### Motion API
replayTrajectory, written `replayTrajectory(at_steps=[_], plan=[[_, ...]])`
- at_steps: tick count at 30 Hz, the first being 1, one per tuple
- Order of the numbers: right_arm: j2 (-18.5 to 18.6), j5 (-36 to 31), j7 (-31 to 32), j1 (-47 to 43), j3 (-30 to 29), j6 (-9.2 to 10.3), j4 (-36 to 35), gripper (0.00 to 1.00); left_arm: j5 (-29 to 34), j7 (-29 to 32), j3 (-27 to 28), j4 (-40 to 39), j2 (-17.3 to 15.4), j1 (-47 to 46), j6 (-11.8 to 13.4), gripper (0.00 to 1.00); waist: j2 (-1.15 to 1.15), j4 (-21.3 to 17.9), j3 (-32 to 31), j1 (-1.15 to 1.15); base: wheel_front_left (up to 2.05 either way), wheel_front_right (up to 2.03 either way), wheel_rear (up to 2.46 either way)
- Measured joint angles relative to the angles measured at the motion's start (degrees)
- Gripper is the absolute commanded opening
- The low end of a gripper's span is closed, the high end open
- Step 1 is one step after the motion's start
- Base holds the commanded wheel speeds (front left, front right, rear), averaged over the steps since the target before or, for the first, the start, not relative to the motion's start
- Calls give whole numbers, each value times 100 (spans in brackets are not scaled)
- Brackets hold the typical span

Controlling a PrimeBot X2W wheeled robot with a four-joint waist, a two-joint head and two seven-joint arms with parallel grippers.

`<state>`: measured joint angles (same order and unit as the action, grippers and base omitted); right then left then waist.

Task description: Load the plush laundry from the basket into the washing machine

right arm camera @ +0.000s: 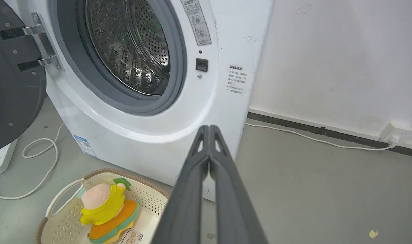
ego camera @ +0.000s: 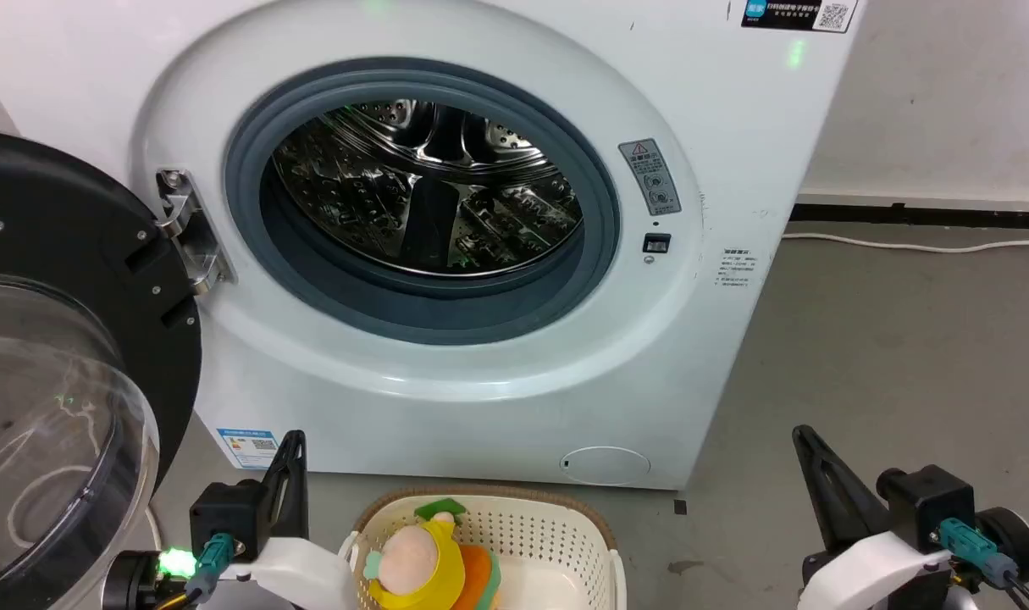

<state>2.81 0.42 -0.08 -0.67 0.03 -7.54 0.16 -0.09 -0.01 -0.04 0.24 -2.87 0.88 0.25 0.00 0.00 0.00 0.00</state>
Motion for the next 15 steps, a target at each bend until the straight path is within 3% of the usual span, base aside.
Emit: replayTrajectory(at_steps=[15], plan=[[0, 0, 0, 0, 1, 0, 0, 0, 0, 0, 1, 0, 0, 0, 0, 0, 0, 0, 0, 0, 0, 0, 0]])
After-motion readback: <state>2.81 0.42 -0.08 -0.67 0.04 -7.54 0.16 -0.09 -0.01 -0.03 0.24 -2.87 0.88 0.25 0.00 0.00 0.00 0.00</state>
